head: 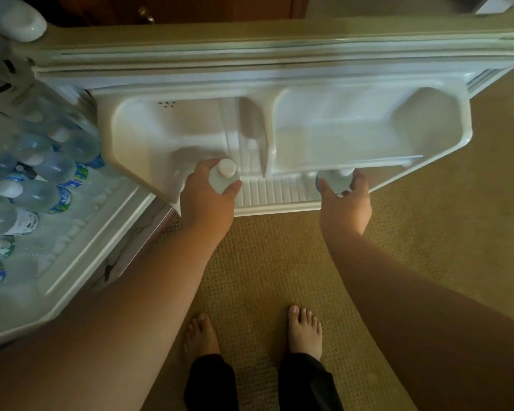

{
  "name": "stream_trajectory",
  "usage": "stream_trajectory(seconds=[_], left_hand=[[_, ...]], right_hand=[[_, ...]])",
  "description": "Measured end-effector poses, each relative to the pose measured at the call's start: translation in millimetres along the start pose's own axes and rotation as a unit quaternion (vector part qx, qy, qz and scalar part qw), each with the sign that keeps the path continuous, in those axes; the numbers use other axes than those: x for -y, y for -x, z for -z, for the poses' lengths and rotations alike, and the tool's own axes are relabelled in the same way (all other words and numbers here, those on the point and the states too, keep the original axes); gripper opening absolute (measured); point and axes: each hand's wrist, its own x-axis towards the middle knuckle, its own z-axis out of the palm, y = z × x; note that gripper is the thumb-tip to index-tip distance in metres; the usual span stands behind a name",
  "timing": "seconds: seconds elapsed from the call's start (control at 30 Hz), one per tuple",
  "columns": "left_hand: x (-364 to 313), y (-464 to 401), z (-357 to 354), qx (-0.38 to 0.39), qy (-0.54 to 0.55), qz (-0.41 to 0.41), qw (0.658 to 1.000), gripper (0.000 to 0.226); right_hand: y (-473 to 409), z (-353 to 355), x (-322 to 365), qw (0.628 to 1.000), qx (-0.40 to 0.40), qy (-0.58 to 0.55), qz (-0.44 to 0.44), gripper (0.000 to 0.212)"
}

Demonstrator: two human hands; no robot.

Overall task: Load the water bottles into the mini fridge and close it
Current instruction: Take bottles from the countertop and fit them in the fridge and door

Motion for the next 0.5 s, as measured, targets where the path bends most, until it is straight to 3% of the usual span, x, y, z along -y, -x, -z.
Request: stream_trajectory(seconds=[0.37, 0.5], left_hand=[[-26, 35, -43, 0.015, 0.0, 0.006, 1.0, 0.052], [-45, 40, -61, 0.023, 0.015, 0.043, 0.999, 0.049]], right_hand=[[-6, 11, 3, 0.999, 0.022, 0.021, -0.017, 0.06], [-1, 16, 1, 0.999, 0.02, 0.021, -0.018, 0.056]])
